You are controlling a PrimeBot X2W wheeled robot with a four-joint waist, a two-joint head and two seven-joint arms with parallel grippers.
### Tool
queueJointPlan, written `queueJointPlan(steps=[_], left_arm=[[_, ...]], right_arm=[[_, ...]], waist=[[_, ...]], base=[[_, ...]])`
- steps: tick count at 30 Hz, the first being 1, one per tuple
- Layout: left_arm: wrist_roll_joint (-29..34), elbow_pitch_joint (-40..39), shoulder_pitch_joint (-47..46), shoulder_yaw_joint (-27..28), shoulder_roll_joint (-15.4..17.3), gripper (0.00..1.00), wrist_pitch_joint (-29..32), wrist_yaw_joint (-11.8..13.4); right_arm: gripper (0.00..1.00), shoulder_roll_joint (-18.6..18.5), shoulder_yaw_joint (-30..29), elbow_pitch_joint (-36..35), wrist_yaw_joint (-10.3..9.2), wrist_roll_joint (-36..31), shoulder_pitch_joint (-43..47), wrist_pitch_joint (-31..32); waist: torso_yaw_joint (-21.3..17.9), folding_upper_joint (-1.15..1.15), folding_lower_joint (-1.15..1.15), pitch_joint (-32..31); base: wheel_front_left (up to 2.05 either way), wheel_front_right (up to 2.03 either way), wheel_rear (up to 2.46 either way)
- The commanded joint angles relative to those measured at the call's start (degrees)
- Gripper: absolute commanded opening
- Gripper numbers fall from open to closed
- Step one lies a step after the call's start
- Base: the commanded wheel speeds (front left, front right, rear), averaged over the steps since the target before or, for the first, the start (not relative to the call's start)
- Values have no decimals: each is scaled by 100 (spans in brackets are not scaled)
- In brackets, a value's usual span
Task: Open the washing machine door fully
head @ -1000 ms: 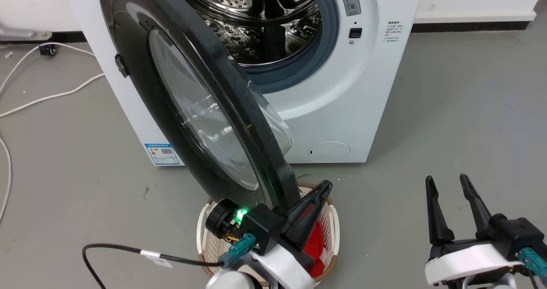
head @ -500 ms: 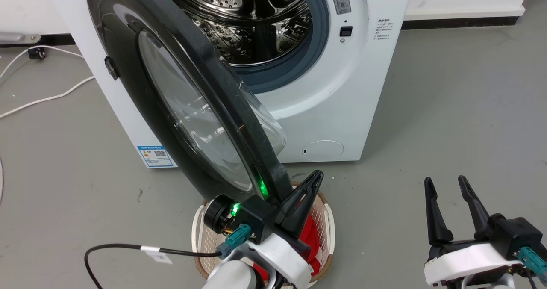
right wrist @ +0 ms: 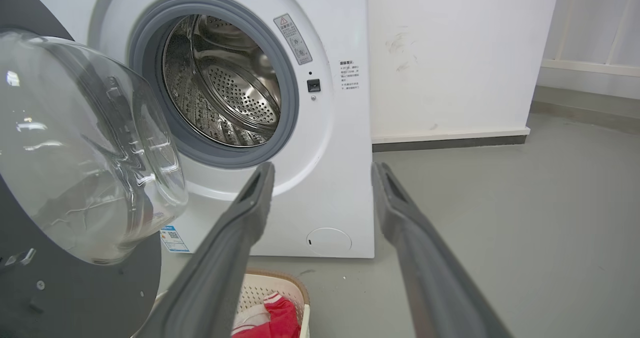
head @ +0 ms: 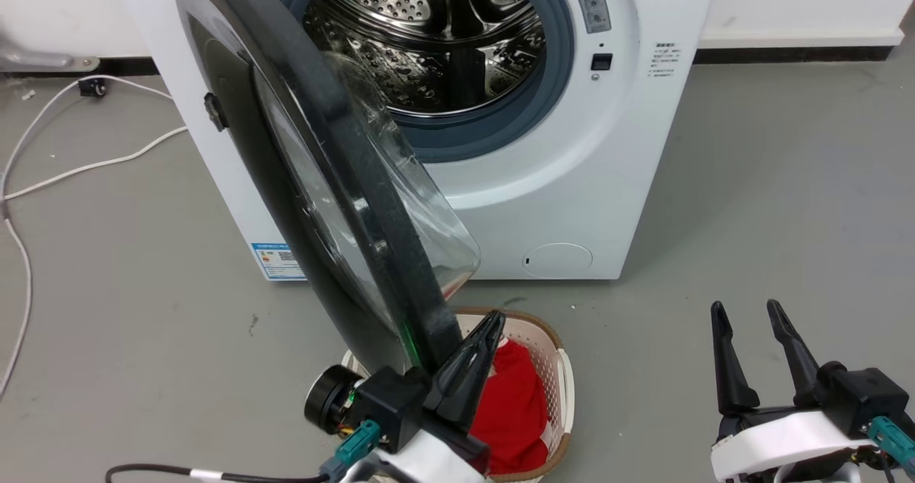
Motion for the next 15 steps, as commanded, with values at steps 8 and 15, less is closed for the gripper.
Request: queueJointPlan(steps=[8, 15], left_arm=[[-88, -434, 519, 435, 430, 0, 223, 507], [-124, -943, 956, 477, 493, 0, 312, 752]], right_arm=[[100, 14, -17, -19, -2, 48, 115, 37], [100, 12, -29, -51, -3, 71, 199, 73]], waist=[[290, 0, 0, -111], [678, 0, 0, -144]], base=[[0, 0, 0], [0, 0, 0]])
